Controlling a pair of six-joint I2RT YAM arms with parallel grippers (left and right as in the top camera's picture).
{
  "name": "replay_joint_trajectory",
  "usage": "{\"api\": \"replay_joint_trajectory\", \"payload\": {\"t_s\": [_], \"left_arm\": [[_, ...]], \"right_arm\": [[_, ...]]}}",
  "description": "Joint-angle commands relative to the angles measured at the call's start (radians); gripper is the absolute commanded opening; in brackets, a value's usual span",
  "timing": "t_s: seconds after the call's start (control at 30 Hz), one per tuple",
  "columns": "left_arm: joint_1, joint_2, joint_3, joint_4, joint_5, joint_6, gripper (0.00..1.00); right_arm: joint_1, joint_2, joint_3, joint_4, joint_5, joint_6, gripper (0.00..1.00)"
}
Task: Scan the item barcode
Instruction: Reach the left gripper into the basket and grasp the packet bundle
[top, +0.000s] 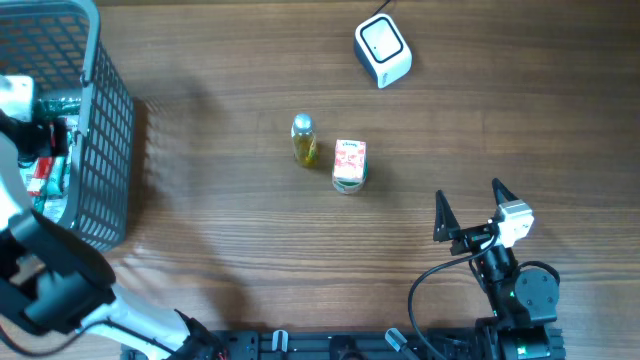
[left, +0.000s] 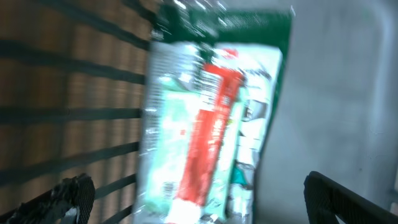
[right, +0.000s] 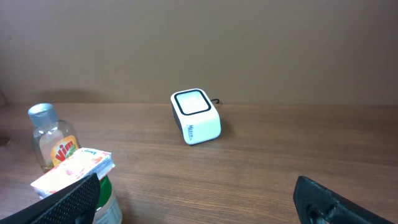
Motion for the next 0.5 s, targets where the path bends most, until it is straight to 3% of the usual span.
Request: {"api": "replay_joint_trajectory", "payload": {"t_s": [0.0,0.47], "left_arm": [[0.01,0.082,0.006,-0.011,0.04,0.08,1.0],[0.063,0.198,0.006,0.03,0.019,0.106,1.0]], "right_arm": [[-0.002,-0.002,-0.001,0.003,0.006,-0.006,1.0],[-0.002,-0.002,-0.001,0.004,0.006,-0.006,1.0]]}}
